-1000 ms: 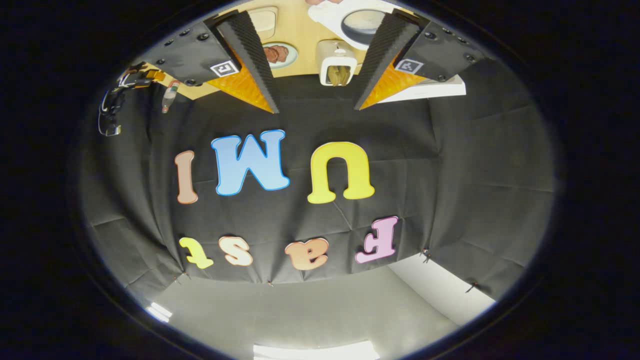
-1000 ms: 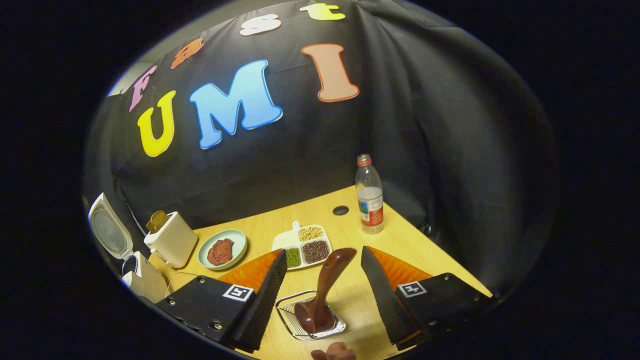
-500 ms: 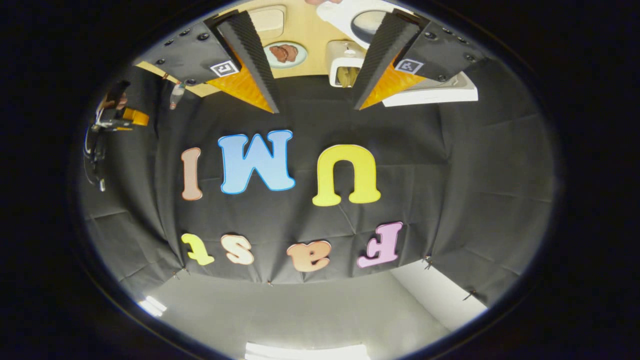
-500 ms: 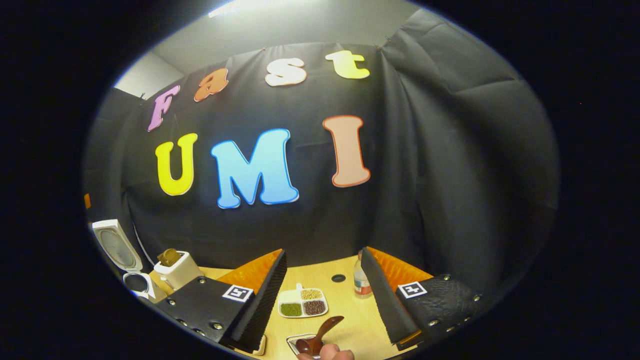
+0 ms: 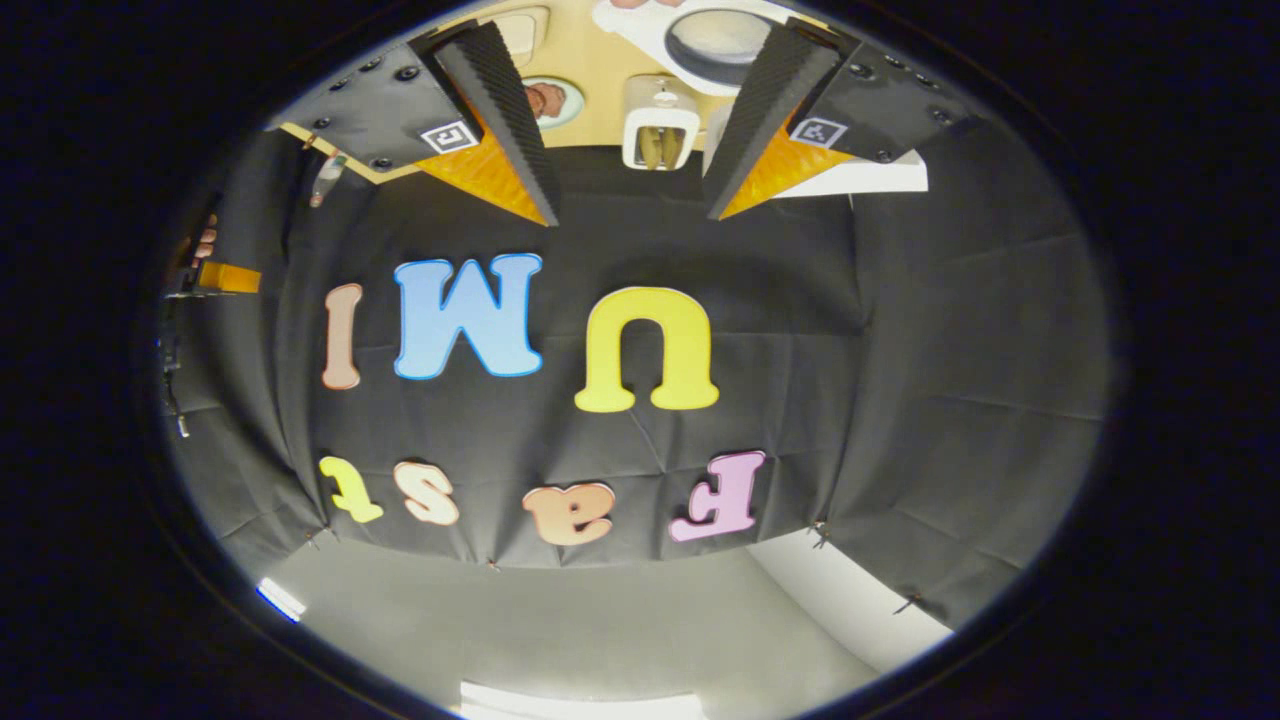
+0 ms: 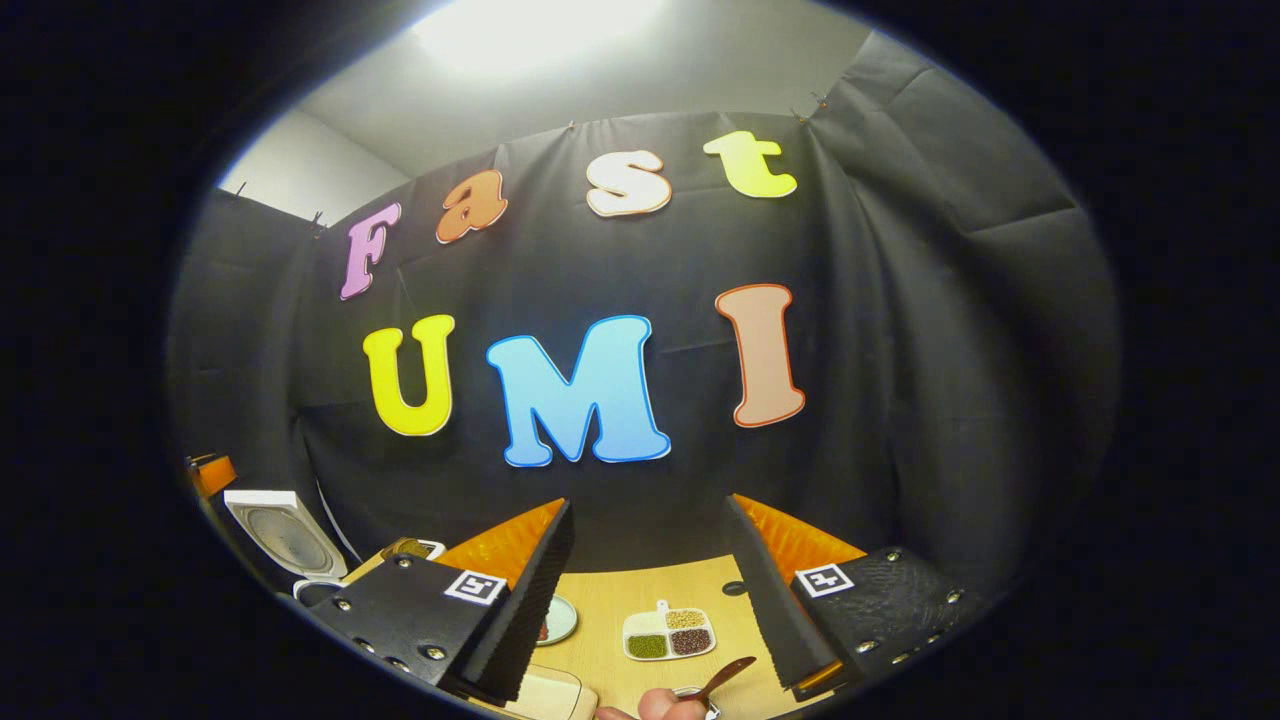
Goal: Close the left gripper, press the button to open the rice cooker; take a wooden spoon from the chopstick holder with the right hand, scoop a spoonful of rice and pour it into the rice cooker, then put the wooden spoon back into the chopstick holder.
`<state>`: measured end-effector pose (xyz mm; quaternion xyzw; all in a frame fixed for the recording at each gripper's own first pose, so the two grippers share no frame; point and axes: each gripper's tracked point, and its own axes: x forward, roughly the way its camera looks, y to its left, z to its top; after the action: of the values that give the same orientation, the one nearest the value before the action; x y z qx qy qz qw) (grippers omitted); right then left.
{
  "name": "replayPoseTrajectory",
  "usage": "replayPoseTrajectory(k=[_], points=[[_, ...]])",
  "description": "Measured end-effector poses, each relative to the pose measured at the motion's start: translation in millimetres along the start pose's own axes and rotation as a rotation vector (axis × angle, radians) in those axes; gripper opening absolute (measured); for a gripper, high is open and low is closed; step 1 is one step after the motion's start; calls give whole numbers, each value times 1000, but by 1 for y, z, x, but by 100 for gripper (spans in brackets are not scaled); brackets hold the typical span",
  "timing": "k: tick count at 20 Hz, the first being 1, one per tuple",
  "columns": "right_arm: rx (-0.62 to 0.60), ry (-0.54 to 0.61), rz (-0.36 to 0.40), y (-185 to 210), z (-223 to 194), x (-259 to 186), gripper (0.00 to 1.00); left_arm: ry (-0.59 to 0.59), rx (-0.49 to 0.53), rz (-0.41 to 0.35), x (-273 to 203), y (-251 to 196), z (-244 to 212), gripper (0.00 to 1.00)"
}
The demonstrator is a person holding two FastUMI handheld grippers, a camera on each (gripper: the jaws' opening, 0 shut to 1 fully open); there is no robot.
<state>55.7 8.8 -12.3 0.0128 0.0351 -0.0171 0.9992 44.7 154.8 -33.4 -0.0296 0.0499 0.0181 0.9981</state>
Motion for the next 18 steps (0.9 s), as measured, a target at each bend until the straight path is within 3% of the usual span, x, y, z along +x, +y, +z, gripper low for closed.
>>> replayPoseTrajectory(k=[8,9,12,14,18], points=[[0,32,48,30,-12,6,90,4,-66,167,80,121,15,94],[5,37,56,34,-13,7,90,5,-91,188,87,134,12,97],[6,39,61,36,-13,8,90,28,-77,280,103,184,-12,98],[5,41,61,37,-13,8,90,63,-63,292,119,190,-18,95],[15,54,63,42,-16,11,90,196,-131,322,153,213,-65,94]])
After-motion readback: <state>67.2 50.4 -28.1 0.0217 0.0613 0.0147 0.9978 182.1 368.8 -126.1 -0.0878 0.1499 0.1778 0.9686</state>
